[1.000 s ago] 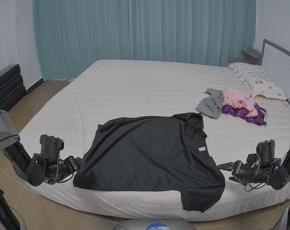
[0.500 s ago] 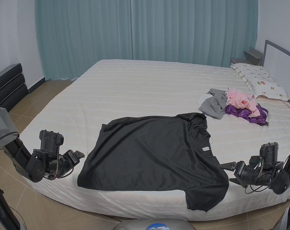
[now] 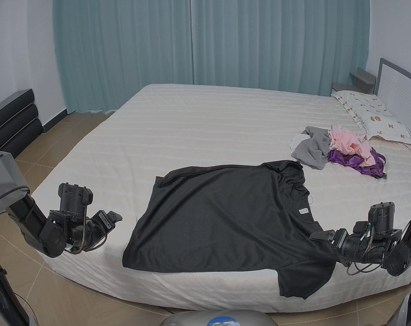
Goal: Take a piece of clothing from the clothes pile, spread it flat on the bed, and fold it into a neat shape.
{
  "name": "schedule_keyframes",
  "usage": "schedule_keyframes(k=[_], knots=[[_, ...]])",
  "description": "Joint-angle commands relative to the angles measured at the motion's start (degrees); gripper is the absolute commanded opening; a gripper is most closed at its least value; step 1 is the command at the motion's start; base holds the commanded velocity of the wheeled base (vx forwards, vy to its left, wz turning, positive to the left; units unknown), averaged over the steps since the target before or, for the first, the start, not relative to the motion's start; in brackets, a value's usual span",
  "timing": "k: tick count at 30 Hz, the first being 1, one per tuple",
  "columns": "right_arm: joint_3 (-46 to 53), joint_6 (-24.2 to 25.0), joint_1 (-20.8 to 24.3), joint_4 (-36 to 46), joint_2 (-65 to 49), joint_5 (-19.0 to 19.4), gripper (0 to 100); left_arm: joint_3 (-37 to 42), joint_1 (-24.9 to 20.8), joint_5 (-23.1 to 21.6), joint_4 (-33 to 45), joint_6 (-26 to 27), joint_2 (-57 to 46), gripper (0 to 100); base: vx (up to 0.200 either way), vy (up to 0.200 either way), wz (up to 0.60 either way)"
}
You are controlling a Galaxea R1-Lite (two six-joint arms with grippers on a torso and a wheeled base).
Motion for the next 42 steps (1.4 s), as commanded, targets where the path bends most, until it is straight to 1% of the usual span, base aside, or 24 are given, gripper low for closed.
schedule_keyframes(k=[1,6,16,27,30,36,42], knots=[[0.1,0.0,0.1,0.0,-0.1,-0.1,100,-0.1,0.0,-0.1,-0.1,-0.2,0.6,100,0.2,0.0,0.0],[0.1,0.0,0.1,0.0,-0.2,-0.1,100,-0.8,0.0,-0.3,0.0,-0.6,1.2,100,0.2,0.0,0.0],[0.1,0.7,0.1,0.0,0.0,0.0,100,-2.1,0.2,-0.3,0.0,-1.4,2.0,100,0.0,0.0,0.0],[0.5,0.7,0.2,0.0,0.2,0.0,100,-1.6,0.1,-0.3,0.0,-1.2,2.1,100,0.0,0.0,0.0],[0.5,0.7,0.5,0.0,0.0,0.0,100,-1.6,0.0,-0.3,0.0,-1.2,2.0,100,0.2,0.0,0.0],[0.5,0.7,0.5,0.0,0.0,-0.1,100,-2.0,-0.2,-0.3,0.0,-1.0,1.7,100,0.0,0.0,0.0],[0.5,0.7,0.6,0.0,0.0,0.0,100,-4.1,-0.3,-0.5,0.4,-1.2,2.2,100,0.0,0.0,0.0]])
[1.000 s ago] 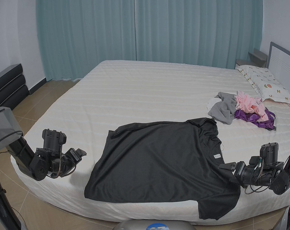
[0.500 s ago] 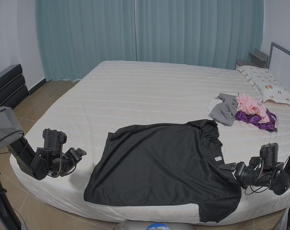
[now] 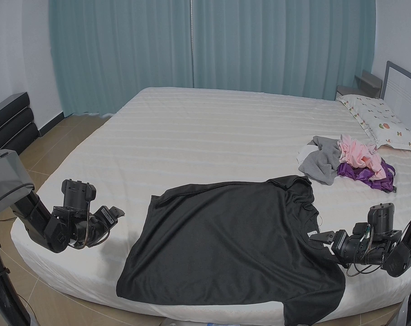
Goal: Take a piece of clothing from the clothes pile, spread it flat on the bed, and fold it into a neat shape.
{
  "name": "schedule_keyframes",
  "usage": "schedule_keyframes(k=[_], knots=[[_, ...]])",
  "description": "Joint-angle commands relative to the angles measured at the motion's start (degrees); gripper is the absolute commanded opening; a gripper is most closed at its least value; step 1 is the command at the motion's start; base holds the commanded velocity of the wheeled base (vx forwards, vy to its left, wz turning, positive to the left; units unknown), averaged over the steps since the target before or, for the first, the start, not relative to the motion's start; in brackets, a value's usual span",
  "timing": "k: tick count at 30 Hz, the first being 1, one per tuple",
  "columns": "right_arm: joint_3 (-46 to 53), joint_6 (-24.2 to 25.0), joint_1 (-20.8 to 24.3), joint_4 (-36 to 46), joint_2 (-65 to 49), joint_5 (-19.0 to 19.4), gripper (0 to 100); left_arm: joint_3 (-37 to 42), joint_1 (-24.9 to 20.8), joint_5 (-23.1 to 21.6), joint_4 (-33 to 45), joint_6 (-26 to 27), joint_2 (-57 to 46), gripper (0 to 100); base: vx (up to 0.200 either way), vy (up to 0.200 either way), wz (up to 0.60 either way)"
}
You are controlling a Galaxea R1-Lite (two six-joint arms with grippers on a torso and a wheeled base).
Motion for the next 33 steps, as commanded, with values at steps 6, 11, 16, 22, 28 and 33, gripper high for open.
schedule_keyframes(k=[6,11,16,22,28,33], knots=[[-0.1,0.0,0.1,0.0,0.5,0.1,100,-7.3,-2.6,-0.2,0.4,-0.1,2.8,100,0.0,0.0,0.0],[0.0,0.1,0.1,0.0,0.5,0.1,100,-15.3,-4.4,-0.2,0.5,-0.1,9.3,100,0.0,0.0,0.0],[-0.1,0.1,-0.1,0.0,0.8,0.1,100,-27.5,-7.1,-0.1,4.8,0.0,18.1,100,0.0,0.0,0.0],[-0.1,0.1,-0.3,0.0,0.9,0.1,100,-35.6,-8.8,-0.5,6.5,-0.1,23.5,100,0.0,0.0,0.0],[-0.1,0.1,-0.3,0.0,1.0,0.1,100,-39.4,-9.6,-0.4,6.6,0.1,26.8,100,0.0,0.0,0.0],[-0.1,0.1,-0.1,0.0,1.0,0.1,100,-41.2,-9.3,-0.4,6.6,0.4,27.6,0,0.0,0.0,0.0]])
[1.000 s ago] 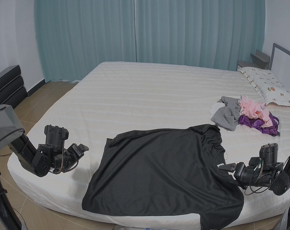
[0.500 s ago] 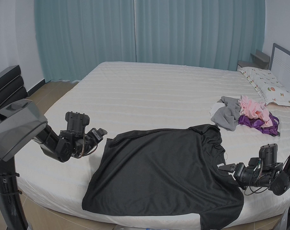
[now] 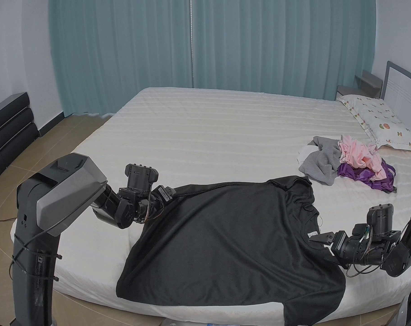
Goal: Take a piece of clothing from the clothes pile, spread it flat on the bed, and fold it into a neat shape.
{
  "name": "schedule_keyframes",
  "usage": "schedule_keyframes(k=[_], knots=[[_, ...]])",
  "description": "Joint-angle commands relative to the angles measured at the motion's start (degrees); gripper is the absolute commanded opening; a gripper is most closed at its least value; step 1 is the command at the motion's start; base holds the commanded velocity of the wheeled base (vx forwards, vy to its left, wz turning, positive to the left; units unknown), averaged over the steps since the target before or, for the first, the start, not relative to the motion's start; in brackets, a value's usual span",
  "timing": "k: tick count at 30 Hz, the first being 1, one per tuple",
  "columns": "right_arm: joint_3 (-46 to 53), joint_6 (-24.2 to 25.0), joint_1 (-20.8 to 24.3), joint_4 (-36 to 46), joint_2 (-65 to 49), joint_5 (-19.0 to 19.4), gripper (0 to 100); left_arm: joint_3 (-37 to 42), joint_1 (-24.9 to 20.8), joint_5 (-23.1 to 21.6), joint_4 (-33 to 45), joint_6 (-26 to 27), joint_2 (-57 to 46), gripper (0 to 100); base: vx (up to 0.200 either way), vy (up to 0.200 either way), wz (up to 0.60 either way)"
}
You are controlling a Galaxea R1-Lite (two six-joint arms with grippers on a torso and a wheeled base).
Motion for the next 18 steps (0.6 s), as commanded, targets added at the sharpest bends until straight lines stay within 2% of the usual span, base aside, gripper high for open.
schedule_keyframes(k=[1,6,11,18], knots=[[0.0,0.0,0.2,0.0,0.1,0.0,100,-1.6,0.1,0.0,-0.1,0.0,2.2,0,0.0,0.0,0.0],[-0.2,-0.1,0.4,0.0,0.1,-0.1,100,-3.6,0.7,0.2,0.9,0.1,2.7,0,0.0,0.0,0.0],[-5.1,-0.1,0.4,0.1,1.3,-0.1,100,-8.8,3.2,0.6,1.4,0.3,3.1,0,0.0,0.0,0.0],[-14.6,-0.3,1.5,0.9,7.1,-3.0,100,-16.2,5.7,0.8,4.1,3.0,4.7,0,0.0,0.0,0.0]])
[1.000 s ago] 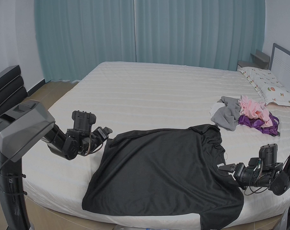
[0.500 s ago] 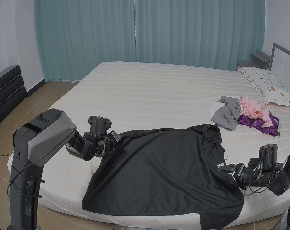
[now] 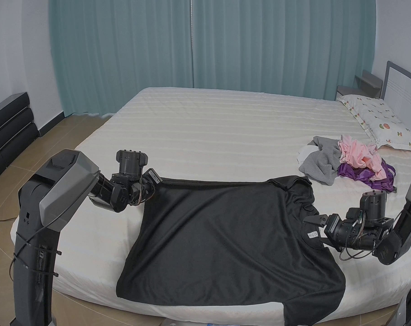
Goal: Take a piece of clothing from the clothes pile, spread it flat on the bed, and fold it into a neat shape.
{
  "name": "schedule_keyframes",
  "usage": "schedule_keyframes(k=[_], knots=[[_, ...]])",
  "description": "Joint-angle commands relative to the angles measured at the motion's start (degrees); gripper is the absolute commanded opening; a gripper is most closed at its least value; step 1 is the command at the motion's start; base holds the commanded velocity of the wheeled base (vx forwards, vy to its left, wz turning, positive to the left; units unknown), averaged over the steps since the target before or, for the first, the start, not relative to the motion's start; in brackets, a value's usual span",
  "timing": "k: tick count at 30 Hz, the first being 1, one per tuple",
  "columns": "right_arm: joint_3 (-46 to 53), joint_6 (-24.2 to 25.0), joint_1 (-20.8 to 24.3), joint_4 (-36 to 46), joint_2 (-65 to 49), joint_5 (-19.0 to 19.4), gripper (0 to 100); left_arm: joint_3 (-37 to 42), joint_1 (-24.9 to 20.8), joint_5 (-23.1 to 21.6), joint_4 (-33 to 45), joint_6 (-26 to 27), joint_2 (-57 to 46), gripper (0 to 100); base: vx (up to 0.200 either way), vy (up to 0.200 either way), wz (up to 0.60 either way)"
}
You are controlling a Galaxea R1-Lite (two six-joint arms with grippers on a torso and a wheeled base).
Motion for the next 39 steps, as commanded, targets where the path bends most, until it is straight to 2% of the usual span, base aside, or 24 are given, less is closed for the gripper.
schedule_keyframes(k=[1,4,7,11,15,18,20,21,25,34,39], knots=[[-6.1,-0.1,0.6,0.4,4.8,-1.8,100,-5.2,1.8,0.2,1.1,1.4,1.6,0,0.0,0.0,0.0],[-13.1,-0.3,0.6,0.8,8.4,-3.9,100,-8.4,2.4,0.8,1.7,1.6,3.1,0,0.0,0.0,0.0],[-17.0,-0.3,0.6,2.1,10.2,-4.3,100,-9.9,2.4,0.9,1.7,1.6,3.6,0,0.0,0.0,0.0],[-28.4,-0.3,0.0,8.4,14.9,-4.8,100,-12.0,2.4,1.3,1.8,1.6,4.5,0,0.0,0.0,0.0],[-39.1,-0.8,-0.9,13.9,19.8,-7.2,100,-13.6,2.4,1.6,1.9,1.7,5.2,0,0.0,0.0,0.0],[-45.6,-2.2,-1.4,18.4,22.4,-8.0,100,-14.5,2.4,1.6,3.0,1.7,5.4,0,0.0,0.0,0.0],[-46.1,-2.4,-1.4,18.9,22.7,-8.0,100,-14.6,2.4,1.6,3.1,1.7,5.5,0,0.0,0.0,0.0],[-50.0,-5.2,-1.8,20.8,24.8,-8.2,100,-16.0,2.6,1.7,3.4,2.3,5.9,0,0.0,0.0,0.0],[-54.2,-9.1,-3.0,21.9,27.0,-10.9,100,-18.2,4.0,2.2,3.6,3.0,6.2,0,0.0,0.0,0.0],[-58.5,-9.7,-4.6,23.2,28.9,-10.8,100,-21.6,5.2,3.6,6.2,4.5,7.6,0,0.0,0.0,0.0],[-59.5,-9.8,-4.1,23.3,30.2,-10.1,100,-21.8,5.1,3.8,6.3,4.5,8.2,0,0.0,0.0,0.0]])
